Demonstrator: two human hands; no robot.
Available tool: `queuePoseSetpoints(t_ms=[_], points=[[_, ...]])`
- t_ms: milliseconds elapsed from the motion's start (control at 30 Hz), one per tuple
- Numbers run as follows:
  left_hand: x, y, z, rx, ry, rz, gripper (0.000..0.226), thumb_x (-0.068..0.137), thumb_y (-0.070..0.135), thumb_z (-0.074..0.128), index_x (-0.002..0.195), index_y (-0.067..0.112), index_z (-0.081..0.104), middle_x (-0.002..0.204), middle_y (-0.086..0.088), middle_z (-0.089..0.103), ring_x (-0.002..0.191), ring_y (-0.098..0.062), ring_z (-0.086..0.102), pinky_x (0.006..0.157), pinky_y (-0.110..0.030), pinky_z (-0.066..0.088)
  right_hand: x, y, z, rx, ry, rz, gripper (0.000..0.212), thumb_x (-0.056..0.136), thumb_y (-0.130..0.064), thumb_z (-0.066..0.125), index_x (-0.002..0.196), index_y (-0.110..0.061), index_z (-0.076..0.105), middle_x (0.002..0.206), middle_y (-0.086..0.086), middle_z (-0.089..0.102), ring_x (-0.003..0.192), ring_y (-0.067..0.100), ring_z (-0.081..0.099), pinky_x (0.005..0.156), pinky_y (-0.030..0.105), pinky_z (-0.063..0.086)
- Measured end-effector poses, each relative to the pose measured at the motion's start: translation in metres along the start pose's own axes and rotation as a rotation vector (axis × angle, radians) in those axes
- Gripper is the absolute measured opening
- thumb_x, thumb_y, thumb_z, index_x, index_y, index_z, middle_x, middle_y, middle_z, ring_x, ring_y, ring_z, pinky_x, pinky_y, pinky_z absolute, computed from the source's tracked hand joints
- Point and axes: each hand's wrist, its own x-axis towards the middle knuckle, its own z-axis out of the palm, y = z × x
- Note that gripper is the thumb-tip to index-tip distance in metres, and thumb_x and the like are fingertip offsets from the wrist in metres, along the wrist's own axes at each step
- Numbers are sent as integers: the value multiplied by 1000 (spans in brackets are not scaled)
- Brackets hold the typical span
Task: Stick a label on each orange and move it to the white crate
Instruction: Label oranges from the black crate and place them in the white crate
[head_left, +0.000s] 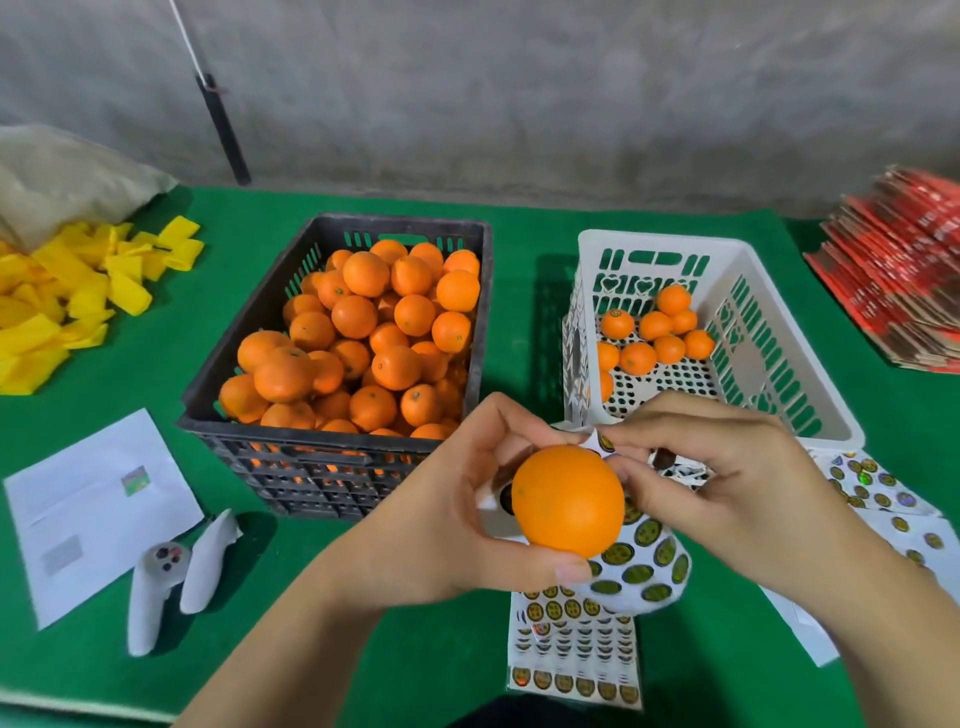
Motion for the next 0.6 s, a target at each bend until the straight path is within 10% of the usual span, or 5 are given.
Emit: queuePoseSetpoints(t_ms=[133, 367, 600], points=[[-1, 0, 3, 57, 1, -35, 64, 78, 9, 92, 126, 19, 51, 127, -1, 69, 121, -29, 65, 91, -29, 56, -4, 2, 1, -258, -44, -77, 24, 96, -22, 70, 113, -10, 80, 94, 1, 71, 81, 19, 70, 69, 39, 58], [-2, -6, 6, 83, -40, -39, 66, 79, 13, 92, 129, 17, 50, 131, -9, 65, 124, -33, 63, 96, -58, 54, -7, 6, 2, -159, -4, -16, 17, 98, -15, 65, 90, -10, 78, 84, -6, 67, 75, 12, 66, 64, 37, 54], [0, -13, 8, 6, 24, -79, 62, 79, 12, 91, 126, 16, 50, 134, -11, 65, 123, -34, 65, 98, -54, 57, -8, -9, 1, -81, 261, 56, 15, 96, -14, 71, 107, -21, 78, 94, -16, 72, 83, 7, 68, 76, 18, 51]])
